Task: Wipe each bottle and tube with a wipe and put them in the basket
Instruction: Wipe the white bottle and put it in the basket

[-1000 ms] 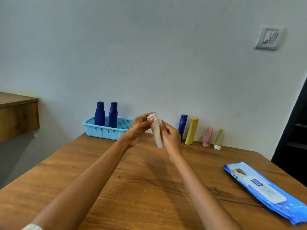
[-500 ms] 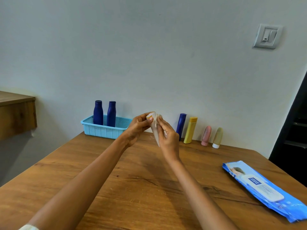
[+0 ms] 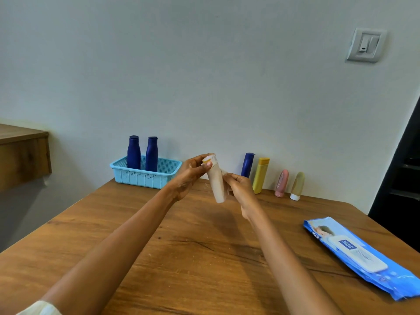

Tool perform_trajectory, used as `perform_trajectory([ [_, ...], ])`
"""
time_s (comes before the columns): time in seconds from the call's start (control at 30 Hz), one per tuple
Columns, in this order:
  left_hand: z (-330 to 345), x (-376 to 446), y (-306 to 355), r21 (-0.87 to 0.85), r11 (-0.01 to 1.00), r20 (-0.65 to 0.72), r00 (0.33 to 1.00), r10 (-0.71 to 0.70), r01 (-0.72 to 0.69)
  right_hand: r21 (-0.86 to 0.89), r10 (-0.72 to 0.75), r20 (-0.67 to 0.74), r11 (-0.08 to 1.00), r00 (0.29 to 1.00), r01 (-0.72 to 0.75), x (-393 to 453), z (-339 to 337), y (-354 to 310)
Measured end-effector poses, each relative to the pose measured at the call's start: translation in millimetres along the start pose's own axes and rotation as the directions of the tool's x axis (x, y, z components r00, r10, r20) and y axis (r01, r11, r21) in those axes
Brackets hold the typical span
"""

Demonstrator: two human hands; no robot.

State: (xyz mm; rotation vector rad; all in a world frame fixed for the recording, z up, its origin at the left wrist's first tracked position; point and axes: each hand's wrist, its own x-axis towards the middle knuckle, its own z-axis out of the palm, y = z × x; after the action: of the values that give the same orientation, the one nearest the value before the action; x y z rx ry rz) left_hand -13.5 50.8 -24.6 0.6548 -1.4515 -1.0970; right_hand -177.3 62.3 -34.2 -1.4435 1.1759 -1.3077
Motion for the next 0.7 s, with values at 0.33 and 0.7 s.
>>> perform_trajectory([
  [0.33, -5, -1, -2, 0.101, 0.995, -0.048, 0.999, 0.0, 0.005, -0.273, -0.12, -0.129, 0.958, 0.984, 0.081, -1, 13, 2],
  [0.7, -21, 1, 4, -0.014, 0.999, -0.161, 0.986, 0.037, -0.04, -0.131, -0.324, -0.032, 0.939, 0.945, 0.318, -8, 28, -6],
])
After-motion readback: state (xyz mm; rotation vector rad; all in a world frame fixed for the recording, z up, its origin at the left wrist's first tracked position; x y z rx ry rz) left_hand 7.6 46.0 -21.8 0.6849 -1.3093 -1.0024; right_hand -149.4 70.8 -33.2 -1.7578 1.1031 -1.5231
